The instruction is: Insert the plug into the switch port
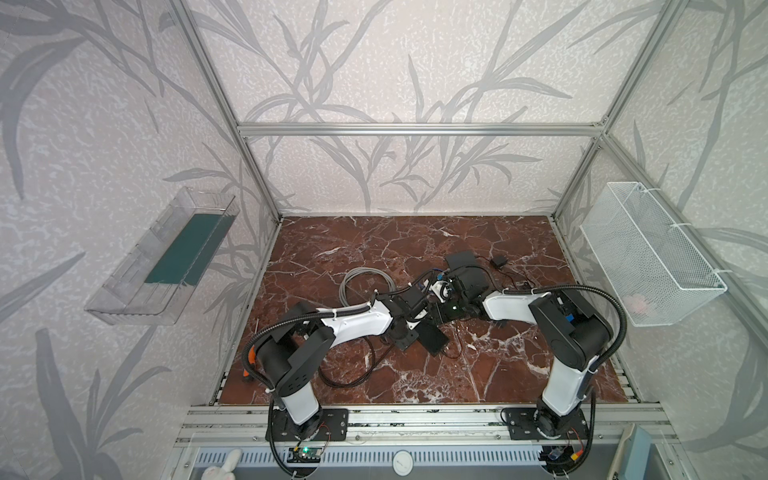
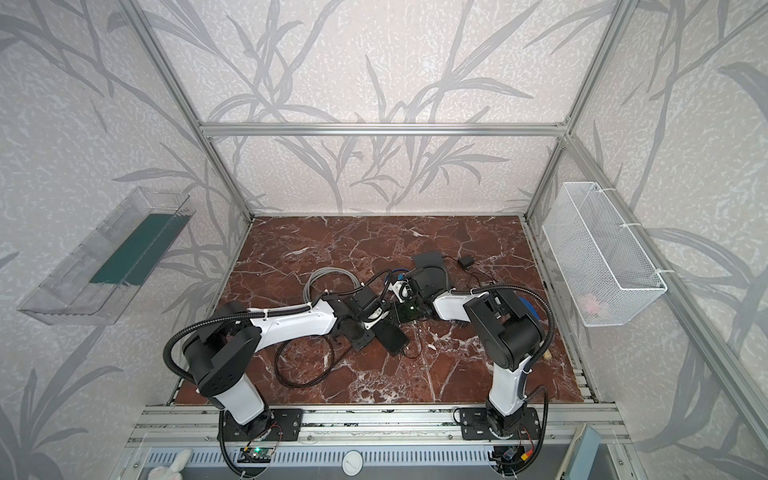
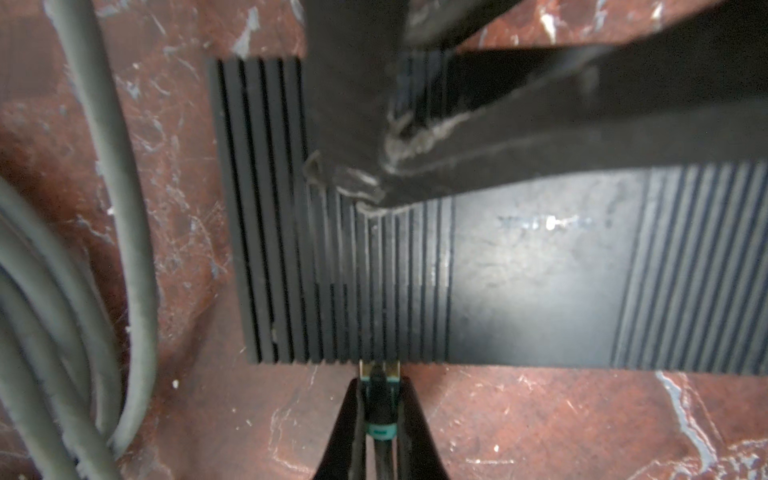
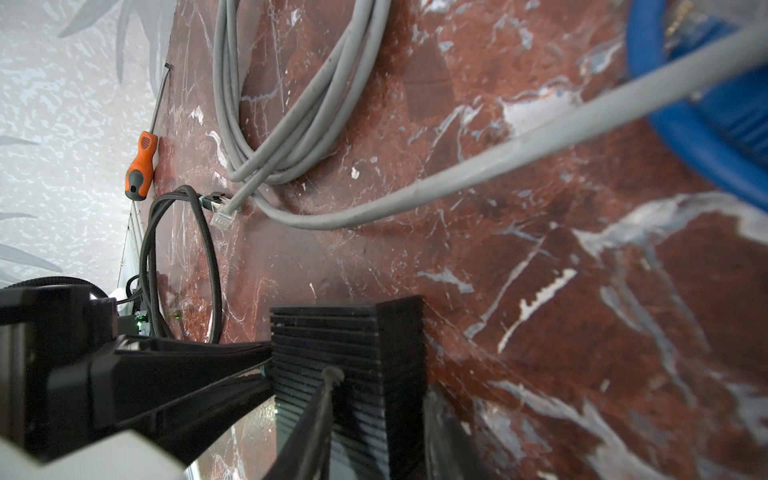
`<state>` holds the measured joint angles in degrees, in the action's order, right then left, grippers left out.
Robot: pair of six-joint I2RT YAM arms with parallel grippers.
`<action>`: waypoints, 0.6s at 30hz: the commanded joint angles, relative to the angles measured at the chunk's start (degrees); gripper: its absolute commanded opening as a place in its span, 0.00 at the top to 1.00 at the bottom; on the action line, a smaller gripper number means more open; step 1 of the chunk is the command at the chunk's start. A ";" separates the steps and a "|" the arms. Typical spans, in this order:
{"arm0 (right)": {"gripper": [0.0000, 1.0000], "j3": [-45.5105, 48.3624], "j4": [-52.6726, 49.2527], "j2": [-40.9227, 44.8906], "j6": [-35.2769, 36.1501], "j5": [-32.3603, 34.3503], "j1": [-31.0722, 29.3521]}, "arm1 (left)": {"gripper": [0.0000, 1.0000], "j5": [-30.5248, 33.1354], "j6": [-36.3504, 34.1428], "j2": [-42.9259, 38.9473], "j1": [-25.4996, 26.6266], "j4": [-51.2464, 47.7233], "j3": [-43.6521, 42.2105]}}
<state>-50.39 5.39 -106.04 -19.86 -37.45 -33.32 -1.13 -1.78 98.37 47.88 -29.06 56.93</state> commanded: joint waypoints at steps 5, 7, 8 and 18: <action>0.67 4.12 -8.99 -5.06 -2.02 -9.83 -9.63 | 1.00 1.39 -0.43 1.62 -1.23 37.16 8.38; 0.67 4.16 -8.93 -4.88 -2.44 -9.83 -9.96 | 1.00 1.17 -0.83 1.63 -1.86 37.13 9.22; 0.67 4.16 -8.75 -4.80 -2.78 -9.90 -10.05 | 1.00 1.00 -1.01 1.48 -2.07 37.44 9.46; 0.64 -0.65 -16.61 -2.68 -0.04 -7.30 -8.75 | 0.95 -0.27 -3.14 1.35 -2.94 31.52 12.42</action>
<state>-52.62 5.32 -106.45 -23.97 -33.01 -33.89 -1.72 -4.38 99.96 44.88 -30.20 59.75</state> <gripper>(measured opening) 0.349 0.114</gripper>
